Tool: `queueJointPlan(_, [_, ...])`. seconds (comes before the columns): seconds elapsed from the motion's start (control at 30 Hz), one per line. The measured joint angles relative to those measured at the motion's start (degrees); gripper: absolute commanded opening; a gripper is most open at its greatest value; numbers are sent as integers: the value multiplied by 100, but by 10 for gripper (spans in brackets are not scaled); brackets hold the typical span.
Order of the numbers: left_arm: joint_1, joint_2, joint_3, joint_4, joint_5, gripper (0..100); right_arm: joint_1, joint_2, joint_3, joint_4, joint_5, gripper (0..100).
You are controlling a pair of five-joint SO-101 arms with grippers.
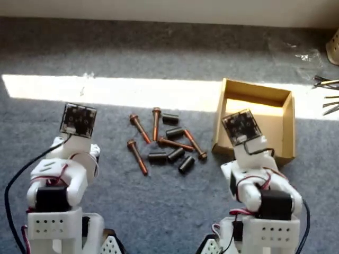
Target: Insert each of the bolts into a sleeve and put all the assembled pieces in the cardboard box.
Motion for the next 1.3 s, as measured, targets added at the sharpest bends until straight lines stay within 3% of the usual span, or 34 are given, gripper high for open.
queueJointPlan(0.2, [659, 1231, -229, -9, 229, 11, -492, 1424, -826, -35, -70, 11])
queueJointPlan(0.4, [695, 2022, -290, -273, 334, 11, -1099, 2884, -1749, -35, 62, 11])
queueJointPlan(0.73, [695, 2541, 510, -1582, 334, 11, -1442, 5222, -3262, -35, 993, 14])
queueJointPlan(0.93, [686, 2541, 554, -1723, 360, 11, -1705, 6242, -4360, -44, 1169, 111])
queueJointPlan(1.3, [-457, 2567, 615, -2198, 1002, 11, -2347, 7938, -5530, 88, 1556, 115])
